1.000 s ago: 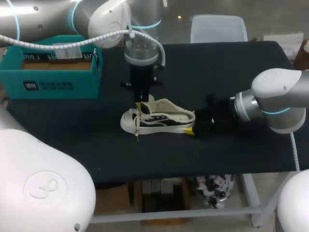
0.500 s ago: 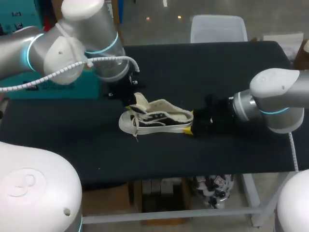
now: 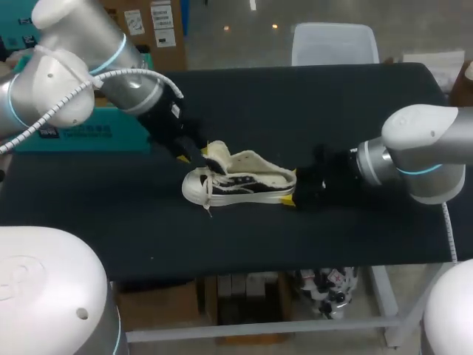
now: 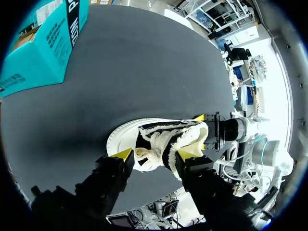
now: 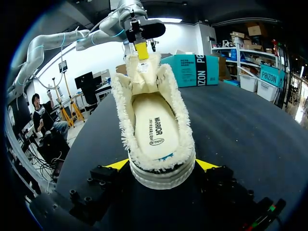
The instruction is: Open the shoe tongue, take the insole out of the shoe, put the insole back into the shoe, and pack the shoe into the shoebox
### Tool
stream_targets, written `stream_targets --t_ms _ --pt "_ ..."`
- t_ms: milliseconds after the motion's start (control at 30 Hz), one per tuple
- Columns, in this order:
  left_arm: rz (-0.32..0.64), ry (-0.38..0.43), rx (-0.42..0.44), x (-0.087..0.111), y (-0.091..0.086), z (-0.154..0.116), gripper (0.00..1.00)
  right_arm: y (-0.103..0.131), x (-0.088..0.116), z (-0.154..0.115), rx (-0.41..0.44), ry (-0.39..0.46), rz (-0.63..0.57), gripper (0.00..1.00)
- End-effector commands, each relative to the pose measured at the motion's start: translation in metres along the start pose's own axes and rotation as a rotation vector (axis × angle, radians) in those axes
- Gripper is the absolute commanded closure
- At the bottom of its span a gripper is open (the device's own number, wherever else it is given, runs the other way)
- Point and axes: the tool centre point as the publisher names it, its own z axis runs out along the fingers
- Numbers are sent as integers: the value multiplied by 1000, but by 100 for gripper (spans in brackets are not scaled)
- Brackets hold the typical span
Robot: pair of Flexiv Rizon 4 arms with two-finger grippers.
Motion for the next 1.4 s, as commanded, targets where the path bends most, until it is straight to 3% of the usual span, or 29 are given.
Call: stream_targets --t_ms 33,133,167,200,233,267,300,333,400,500,567,633,667,700,733,767,1200,1400 --pt "54 -5 -1 16 2 -14 39 -7 -2 0 -5 4 0 100" --pt "105 -25 6 33 2 -22 43 -7 -2 0 -5 4 0 100" --pt "138 -32 -1 41 2 -25 51 -7 -2 0 -5 4 0 100" --pt "149 -40 4 44 2 -27 52 -7 -2 0 -5 4 0 100" --pt "167 -55 15 49 1 -28 59 -7 -2 0 -5 4 0 100" --pt "200 -61 6 54 1 -30 72 -7 -2 0 -5 4 0 100" --pt "222 -71 12 59 1 -32 93 -7 -2 0 -5 4 0 100" --pt "257 -84 15 64 0 -33 100 -7 -2 0 -5 4 0 100" --pt "333 -97 1 73 0 -36 100 -7 -2 0 -5 4 0 100" --pt "556 -100 -59 85 1 -38 100 -7 -2 0 -5 4 0 100" --pt "766 -71 -121 88 6 -36 100 -7 -2 0 -5 4 0 100" --pt "1044 -14 -252 88 14 -34 100 -7 -2 0 -5 4 0 100" --pt "1141 6 -336 87 15 -34 100 -7 -2 0 -5 4 0 100" --pt "1186 12 -367 88 15 -33 100 -7 -2 0 -5 4 0 100" --pt "1189 8 -408 89 12 -32 100 -7 -2 0 -5 4 0 100" --pt "1076 -13 -395 95 3 -27 100 -7 -2 0 -5 4 0 100" --pt "1057 -23 -419 96 0 -23 100 -7 -2 0 -5 4 0 100" --pt "1164 -74 -465 99 0 2 100 -7 -2 0 -5 4 0 100"
